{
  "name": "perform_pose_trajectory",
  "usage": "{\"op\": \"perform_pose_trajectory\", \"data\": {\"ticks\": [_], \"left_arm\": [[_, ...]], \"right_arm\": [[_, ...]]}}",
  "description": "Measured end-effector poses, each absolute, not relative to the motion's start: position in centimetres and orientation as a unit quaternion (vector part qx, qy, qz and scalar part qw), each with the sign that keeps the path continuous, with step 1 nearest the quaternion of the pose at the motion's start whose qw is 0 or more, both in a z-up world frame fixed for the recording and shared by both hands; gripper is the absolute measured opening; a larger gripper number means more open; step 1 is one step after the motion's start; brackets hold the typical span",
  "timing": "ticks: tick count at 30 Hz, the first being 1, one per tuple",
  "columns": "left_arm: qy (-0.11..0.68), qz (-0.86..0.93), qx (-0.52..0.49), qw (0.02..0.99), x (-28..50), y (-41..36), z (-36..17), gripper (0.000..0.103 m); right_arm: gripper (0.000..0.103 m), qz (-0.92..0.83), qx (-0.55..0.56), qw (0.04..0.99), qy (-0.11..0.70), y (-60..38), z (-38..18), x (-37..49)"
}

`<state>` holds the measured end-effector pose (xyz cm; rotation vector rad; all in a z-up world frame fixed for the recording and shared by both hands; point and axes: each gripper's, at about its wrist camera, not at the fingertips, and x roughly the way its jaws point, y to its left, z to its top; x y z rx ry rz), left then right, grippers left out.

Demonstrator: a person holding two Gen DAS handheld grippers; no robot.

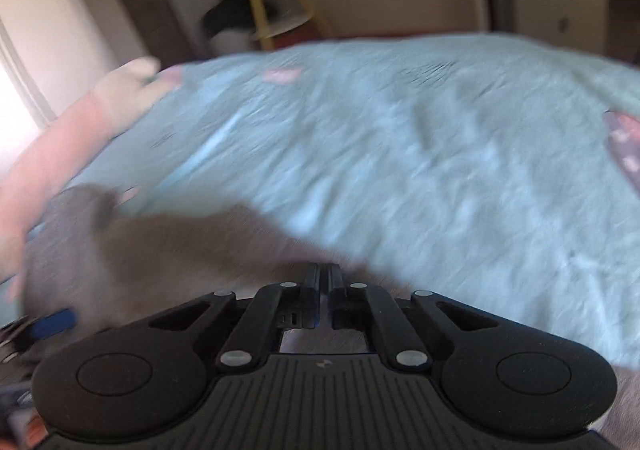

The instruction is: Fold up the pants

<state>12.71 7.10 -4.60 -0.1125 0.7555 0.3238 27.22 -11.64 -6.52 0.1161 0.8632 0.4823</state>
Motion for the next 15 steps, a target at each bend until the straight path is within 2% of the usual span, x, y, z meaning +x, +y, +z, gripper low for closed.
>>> {"op": "perform_pose_trajectory", "data": {"ticks": [2,4,6,11,14,15], "left_arm": [[0.363,0.16,-0.053,0.916,12.5,7.0,-4.5,0.095],[0.358,0.164,-0.059,0.917,12.1,7.0,-4.1,0.094],[0.357,0.164,-0.067,0.917,11.8,6.7,-3.6,0.094],[0.369,0.095,-0.097,0.919,11.5,3.7,-2.4,0.094],[0.381,0.061,-0.083,0.919,11.2,1.0,-2.2,0.094],[0.385,0.052,-0.076,0.918,11.1,0.1,-2.3,0.094]], "right_arm": [[0.001,0.2,0.109,0.88,0.417,-12.3,-6.3,27.3],[0.011,0.187,0.157,0.88,0.407,-13.9,-5.1,25.5],[0.016,0.194,0.194,0.871,0.407,-16.3,-4.6,23.3],[0.016,0.145,0.221,0.863,0.43,-26.5,-5.6,18.6],[0.016,0.08,0.244,0.873,0.414,-35.1,-5.9,16.1],[0.025,0.016,0.225,0.885,0.407,-37.2,-5.6,15.3]]}}
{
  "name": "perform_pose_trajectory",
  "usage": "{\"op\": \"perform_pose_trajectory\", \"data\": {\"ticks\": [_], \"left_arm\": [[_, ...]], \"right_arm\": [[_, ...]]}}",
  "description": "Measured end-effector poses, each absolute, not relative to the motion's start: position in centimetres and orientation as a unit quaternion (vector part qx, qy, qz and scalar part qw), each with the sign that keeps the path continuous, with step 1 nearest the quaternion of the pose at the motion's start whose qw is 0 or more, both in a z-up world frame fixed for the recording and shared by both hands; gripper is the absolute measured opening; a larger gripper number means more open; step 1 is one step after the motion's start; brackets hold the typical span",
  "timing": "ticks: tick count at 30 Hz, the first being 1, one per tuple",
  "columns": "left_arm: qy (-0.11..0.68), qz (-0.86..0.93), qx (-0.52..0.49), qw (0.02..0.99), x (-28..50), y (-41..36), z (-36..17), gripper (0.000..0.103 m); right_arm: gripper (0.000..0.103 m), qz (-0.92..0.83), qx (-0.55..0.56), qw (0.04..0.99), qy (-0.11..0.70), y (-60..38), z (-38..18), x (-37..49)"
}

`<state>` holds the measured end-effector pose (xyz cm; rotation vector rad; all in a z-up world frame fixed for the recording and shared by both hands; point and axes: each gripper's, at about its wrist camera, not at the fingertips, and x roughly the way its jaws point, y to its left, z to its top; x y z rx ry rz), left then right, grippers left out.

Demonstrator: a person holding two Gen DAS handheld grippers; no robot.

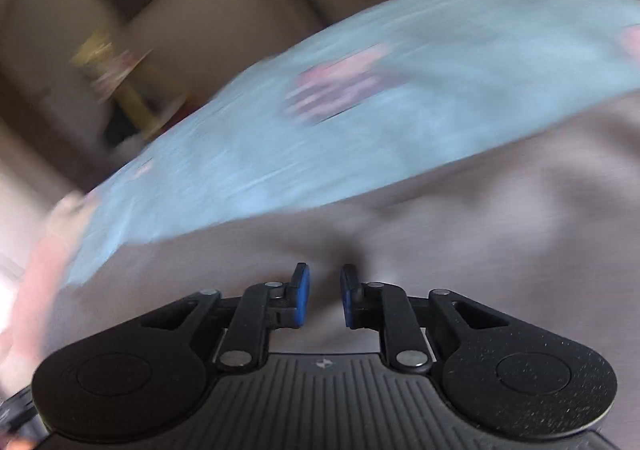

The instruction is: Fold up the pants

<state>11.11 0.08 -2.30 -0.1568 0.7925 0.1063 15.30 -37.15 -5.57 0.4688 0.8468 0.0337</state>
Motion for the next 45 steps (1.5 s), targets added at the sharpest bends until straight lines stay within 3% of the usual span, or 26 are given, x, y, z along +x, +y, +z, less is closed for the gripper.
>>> {"op": "perform_pose_trajectory", "data": {"ticks": [2,5,11,15,17,19,25,28,32,36,40,45], "left_arm": [[0.398,0.049,-0.061,0.914,11.1,-1.6,-2.6,0.094],[0.405,0.035,-0.054,0.912,11.2,-3.9,-3.1,0.094],[0.394,-0.003,-0.027,0.919,11.0,-8.7,-3.8,0.094],[0.381,0.006,0.035,0.924,10.7,-10.8,-4.2,0.095],[0.374,0.014,0.042,0.926,10.5,-11.0,-3.8,0.095],[0.369,0.017,0.035,0.929,10.4,-11.0,-3.3,0.095],[0.35,-0.011,0.02,0.937,11.1,-11.8,-3.0,0.096],[0.368,-0.022,0.043,0.929,11.9,-12.6,-4.9,0.099],[0.354,-0.015,0.012,0.935,11.5,-11.5,-5.7,0.103],[0.368,0.008,-0.005,0.93,11.4,-11.3,-5.2,0.103],[0.376,0.009,0.01,0.926,10.4,-11.9,-4.8,0.103],[0.385,0.015,0.01,0.923,9.5,-12.0,-4.3,0.103]], "right_arm": [[0.027,-0.087,0.201,0.894,0.392,-41.8,-5.1,13.9],[0.028,-0.066,0.275,0.887,0.364,-45.4,-3.6,12.2],[0.027,0.075,0.204,0.885,0.412,-37.7,-6.1,15.6],[0.008,0.015,0.153,0.923,0.351,-35.9,-7.2,18.1],[0.007,-0.067,0.117,0.931,0.34,-36.6,-7.0,19.0],[0.007,-0.069,0.16,0.923,0.344,-38.3,-6.7,19.1],[0.036,-0.036,0.248,0.91,0.331,-44.5,-5.1,10.8],[0.036,-0.11,0.258,0.898,0.338,-48.8,-5.8,5.1],[0.038,-0.226,0.296,0.888,0.269,-53.3,-4.3,-4.0],[0.059,-0.289,0.368,0.847,0.254,-55.8,-5.6,-8.0],[0.058,-0.244,0.443,0.828,0.241,-56.9,-7.8,-8.1],[0.058,-0.227,0.406,0.849,0.252,-55.7,-7.4,-5.1]]}}
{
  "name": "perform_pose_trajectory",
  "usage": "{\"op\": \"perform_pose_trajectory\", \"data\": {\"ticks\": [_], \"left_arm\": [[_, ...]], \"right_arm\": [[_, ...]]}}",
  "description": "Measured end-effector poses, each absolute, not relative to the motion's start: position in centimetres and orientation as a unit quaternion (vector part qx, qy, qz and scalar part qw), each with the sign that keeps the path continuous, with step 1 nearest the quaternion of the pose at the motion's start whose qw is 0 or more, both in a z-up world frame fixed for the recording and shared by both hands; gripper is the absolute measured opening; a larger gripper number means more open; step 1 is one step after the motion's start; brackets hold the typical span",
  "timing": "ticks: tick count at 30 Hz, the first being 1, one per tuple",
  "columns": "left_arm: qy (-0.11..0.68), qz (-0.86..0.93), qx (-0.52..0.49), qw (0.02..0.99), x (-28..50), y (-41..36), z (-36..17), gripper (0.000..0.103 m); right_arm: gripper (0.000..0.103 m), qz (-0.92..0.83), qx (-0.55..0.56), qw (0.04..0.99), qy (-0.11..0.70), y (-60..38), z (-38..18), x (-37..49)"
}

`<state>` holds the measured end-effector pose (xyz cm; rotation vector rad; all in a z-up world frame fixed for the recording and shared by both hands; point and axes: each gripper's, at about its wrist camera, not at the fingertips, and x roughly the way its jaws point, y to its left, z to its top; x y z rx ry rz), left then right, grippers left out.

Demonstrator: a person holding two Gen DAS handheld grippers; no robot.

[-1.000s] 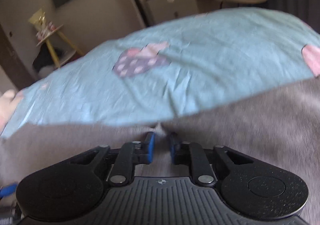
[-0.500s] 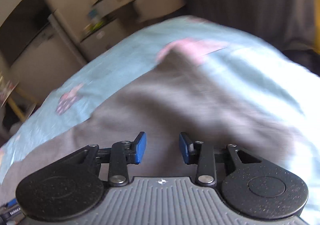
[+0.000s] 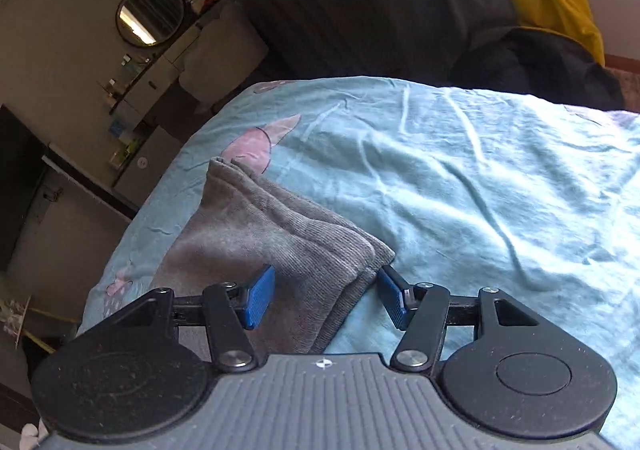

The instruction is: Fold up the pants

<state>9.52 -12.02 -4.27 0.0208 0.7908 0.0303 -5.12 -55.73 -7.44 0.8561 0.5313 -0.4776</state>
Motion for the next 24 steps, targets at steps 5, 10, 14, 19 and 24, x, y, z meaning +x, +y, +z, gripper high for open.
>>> {"op": "perform_pose_trajectory", "data": {"ticks": [5,10,14,19,24], "left_arm": [[0.393,0.018,-0.002,0.919,9.4,-11.8,-4.3,0.103],[0.397,0.012,-0.011,0.918,9.4,-11.5,-4.4,0.103],[0.4,0.008,-0.021,0.916,9.5,-11.2,-4.4,0.103],[0.4,0.0,-0.025,0.916,9.2,-10.9,-4.3,0.103],[0.401,-0.006,-0.033,0.916,9.0,-10.5,-4.1,0.103]], "right_arm": [[0.058,-0.221,0.416,0.841,0.267,-56.9,-8.6,-4.2],[0.026,-0.176,0.45,0.837,0.256,-57.7,-8.7,-5.5],[0.024,-0.17,0.462,0.834,0.247,-57.5,-9.3,-6.1],[0.035,-0.175,0.49,0.821,0.236,-57.8,-9.6,-5.5],[0.023,-0.177,0.486,0.823,0.233,-57.7,-8.8,-4.9]]}}
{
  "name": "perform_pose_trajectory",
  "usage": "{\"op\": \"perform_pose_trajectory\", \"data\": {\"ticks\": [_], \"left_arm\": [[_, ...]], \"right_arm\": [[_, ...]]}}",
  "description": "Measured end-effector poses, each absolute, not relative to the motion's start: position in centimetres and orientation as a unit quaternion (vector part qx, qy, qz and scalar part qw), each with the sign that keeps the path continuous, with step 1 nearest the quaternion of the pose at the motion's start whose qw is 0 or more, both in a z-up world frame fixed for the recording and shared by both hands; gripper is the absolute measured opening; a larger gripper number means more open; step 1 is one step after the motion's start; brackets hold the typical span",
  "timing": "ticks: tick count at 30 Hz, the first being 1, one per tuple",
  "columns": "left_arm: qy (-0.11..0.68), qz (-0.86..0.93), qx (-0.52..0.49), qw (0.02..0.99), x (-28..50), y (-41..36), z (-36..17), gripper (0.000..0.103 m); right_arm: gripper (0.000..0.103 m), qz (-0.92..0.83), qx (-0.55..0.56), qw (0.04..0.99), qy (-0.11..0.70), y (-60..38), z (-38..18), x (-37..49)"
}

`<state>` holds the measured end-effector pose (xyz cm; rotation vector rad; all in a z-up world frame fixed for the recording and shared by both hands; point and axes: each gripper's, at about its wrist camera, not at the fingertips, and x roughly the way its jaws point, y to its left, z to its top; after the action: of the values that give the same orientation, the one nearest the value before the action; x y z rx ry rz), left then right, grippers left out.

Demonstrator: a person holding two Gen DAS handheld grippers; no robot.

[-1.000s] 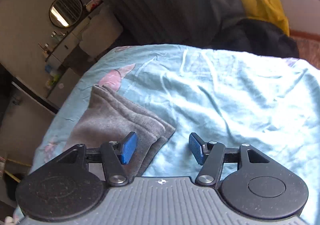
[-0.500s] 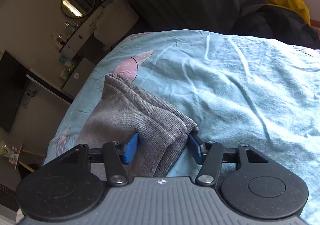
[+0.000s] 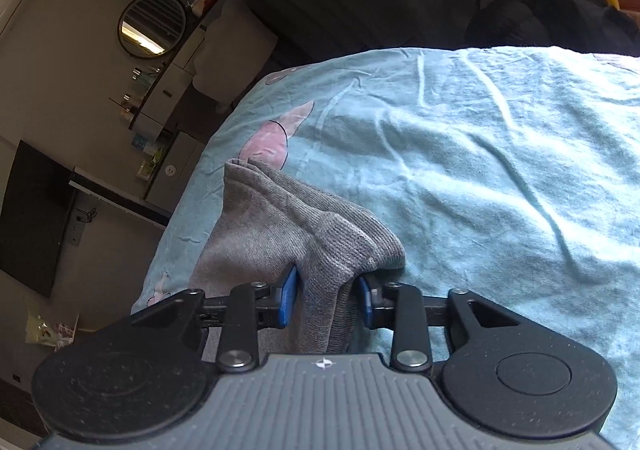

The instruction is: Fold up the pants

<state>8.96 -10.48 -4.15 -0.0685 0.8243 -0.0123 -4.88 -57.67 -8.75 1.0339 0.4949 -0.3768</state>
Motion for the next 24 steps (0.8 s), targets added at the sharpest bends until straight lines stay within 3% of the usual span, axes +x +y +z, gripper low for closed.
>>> {"op": "perform_pose_trajectory", "data": {"ticks": [7,15,16,21,24], "left_arm": [[0.398,-0.005,-0.038,0.917,8.6,-10.0,-3.7,0.103],[0.381,-0.001,-0.053,0.923,8.0,-8.9,-2.5,0.103],[0.379,-0.001,-0.059,0.923,7.9,-8.6,-2.3,0.103],[0.364,0.008,-0.08,0.928,7.2,-6.8,-1.3,0.103],[0.354,0.006,-0.095,0.931,6.5,-5.6,-0.8,0.103]], "right_arm": [[0.015,-0.199,0.429,0.848,0.239,-56.0,-5.9,-3.8],[0.009,-0.077,0.187,0.952,0.228,-43.8,4.1,2.0],[0.003,-0.033,0.158,0.961,0.226,-41.1,5.0,2.7],[0.002,0.118,0.048,0.959,0.253,-29.7,4.3,4.1],[0.002,0.094,0.086,0.952,0.278,-29.0,2.3,4.3]]}}
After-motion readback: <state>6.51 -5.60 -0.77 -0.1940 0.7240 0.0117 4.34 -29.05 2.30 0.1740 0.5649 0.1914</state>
